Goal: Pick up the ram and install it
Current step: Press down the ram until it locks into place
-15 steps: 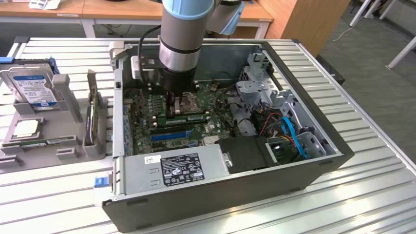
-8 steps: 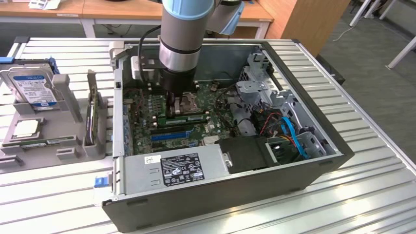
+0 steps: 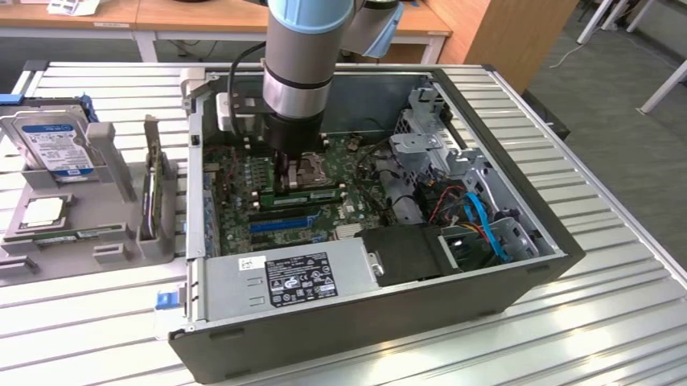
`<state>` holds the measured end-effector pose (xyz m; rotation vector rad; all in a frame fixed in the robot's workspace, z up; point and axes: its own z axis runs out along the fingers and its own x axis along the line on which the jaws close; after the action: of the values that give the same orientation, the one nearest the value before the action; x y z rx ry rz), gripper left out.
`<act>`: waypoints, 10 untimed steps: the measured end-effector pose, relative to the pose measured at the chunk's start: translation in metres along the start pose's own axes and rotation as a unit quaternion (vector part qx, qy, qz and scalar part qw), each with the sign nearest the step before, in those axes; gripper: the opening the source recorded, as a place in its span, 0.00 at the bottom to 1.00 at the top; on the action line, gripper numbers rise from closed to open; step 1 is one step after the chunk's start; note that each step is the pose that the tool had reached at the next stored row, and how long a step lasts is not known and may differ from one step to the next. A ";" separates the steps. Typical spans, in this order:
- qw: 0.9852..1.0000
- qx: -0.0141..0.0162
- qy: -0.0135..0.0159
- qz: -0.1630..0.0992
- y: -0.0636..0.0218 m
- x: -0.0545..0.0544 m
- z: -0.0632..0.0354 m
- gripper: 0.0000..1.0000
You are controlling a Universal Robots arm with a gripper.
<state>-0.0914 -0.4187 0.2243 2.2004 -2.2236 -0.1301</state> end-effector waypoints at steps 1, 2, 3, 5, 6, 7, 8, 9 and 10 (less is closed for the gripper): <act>1.000 0.000 0.000 0.000 0.0000 0.000 0.0000 0.10; 1.000 0.000 0.000 0.000 0.0000 0.000 0.0000 0.10; 1.000 0.000 0.000 0.000 0.0000 0.000 0.0001 0.10; 1.000 0.000 0.000 0.000 0.0000 0.000 0.0003 0.10; 1.000 0.000 0.000 0.000 0.0000 0.000 0.0003 0.10; 1.000 0.000 0.000 0.000 0.0000 0.000 0.0003 0.10; 1.000 0.000 0.000 0.000 0.0000 0.000 0.0004 0.10; 1.000 0.000 0.000 0.000 0.0000 0.000 0.0004 0.10; 1.000 0.000 0.000 0.000 0.0000 0.000 0.0004 0.10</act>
<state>-0.0914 -0.4188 0.2239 2.2005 -2.2236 -0.1301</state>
